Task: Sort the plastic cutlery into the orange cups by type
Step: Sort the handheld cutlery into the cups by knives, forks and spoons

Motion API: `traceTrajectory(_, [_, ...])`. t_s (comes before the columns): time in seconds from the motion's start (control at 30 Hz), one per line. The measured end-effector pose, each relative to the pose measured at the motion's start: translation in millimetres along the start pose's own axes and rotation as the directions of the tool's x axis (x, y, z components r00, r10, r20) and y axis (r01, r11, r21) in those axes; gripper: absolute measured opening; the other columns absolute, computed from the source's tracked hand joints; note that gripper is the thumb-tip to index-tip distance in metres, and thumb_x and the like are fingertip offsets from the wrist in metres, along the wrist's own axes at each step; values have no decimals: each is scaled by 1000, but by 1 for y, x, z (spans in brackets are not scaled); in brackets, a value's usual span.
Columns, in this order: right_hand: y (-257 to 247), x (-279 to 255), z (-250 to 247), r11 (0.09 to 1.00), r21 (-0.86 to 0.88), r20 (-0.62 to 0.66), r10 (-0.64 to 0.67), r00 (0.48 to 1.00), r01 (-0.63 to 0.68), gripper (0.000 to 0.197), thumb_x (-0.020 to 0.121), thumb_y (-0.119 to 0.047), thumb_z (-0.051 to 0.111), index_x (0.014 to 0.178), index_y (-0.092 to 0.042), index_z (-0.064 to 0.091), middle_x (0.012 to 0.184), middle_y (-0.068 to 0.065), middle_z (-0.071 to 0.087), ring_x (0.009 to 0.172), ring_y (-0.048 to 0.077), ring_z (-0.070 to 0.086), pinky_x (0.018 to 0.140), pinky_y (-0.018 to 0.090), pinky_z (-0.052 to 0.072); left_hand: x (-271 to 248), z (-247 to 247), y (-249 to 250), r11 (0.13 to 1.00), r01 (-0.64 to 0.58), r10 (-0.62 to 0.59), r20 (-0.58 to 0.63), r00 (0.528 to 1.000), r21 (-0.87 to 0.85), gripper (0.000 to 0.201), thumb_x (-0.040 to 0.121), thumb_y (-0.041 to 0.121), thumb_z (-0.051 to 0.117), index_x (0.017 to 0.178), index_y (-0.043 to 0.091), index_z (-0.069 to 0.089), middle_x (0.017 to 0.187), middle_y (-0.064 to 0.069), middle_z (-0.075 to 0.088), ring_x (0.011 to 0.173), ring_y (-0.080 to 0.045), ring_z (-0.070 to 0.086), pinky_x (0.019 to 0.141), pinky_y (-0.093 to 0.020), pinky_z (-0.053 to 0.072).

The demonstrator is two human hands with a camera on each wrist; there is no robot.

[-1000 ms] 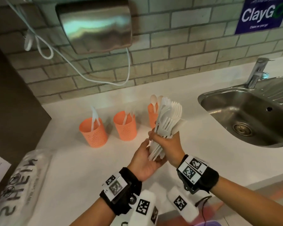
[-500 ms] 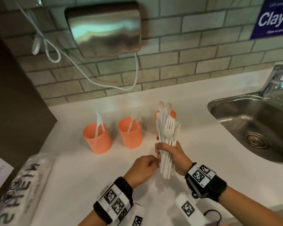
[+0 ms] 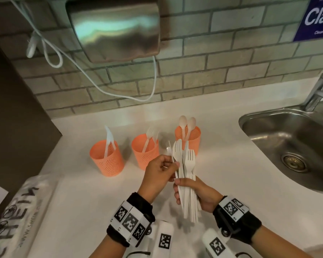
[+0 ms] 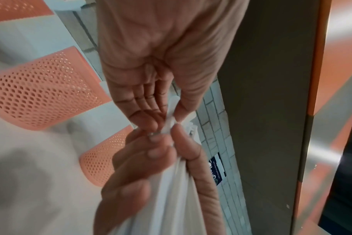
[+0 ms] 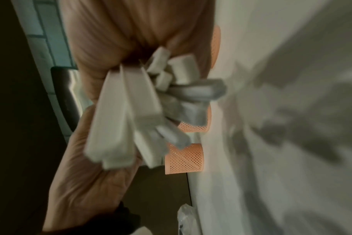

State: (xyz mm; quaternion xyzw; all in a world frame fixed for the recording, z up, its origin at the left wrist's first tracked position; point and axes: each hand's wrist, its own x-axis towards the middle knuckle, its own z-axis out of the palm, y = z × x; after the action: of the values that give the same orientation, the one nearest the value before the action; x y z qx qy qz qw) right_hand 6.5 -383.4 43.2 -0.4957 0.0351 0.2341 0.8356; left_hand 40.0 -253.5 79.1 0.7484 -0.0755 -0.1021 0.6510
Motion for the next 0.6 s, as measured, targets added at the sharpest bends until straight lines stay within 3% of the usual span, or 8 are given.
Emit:
traceTrajectory(0.1, [5,-7,-6,998,54,31,24,999,-26,37,74,-14,58,110,-4,53,66,5,64,58,17,62,53,28,53,-5,0,-1,999,-1,1,-12,1000,-50,16,93,9,51,93,-3,61,74,-5,65,60,-6,64,57,-18,52])
traceTrajectory(0.23, [1,-7,-7,999,42,14,12,1000,-13,33,71,-13,58,104,-8,55,68,7,68,60,18,66,52,28,54,-6,-3,7,996,-67,62,-75,995,-53,18,94,11,49,92,-1,62,72,-6,65,56,-6,64,54,-18,52])
traceTrajectory(0.37, [6,-8,-12,998,54,-20,12,1000,-11,39,59,-12,68,95,-10,54,63,5,62,56,18,60,51,27,52,-8,-3,14,980,-148,105,-282,954,-134,20,97,13,41,91,10,60,64,-1,58,51,-7,60,52,-20,53])
traceTrajectory(0.43, [7,-10,-14,996,86,11,18,1000,-19,40,56,-13,69,93,-11,53,60,4,58,50,16,55,49,26,49,-5,-11,18,975,-176,118,-357,927,-134,21,97,14,42,87,13,60,50,9,49,43,-7,49,41,-18,43])
traceTrajectory(0.5, [6,-11,-13,996,83,52,28,998,-32,39,56,-14,68,93,-13,53,59,3,55,47,14,51,49,25,47,-3,-17,21,983,-146,99,-348,932,-111,19,94,12,48,80,13,61,44,12,37,41,-5,35,37,-15,28])
traceTrajectory(0.6, [5,-10,-11,992,114,115,48,992,-62,38,58,-13,65,94,-13,53,59,1,53,46,12,48,48,25,45,-9,-18,17,994,-107,99,-239,966,-19,12,86,8,61,74,10,62,44,16,47,40,2,40,40,-7,30])
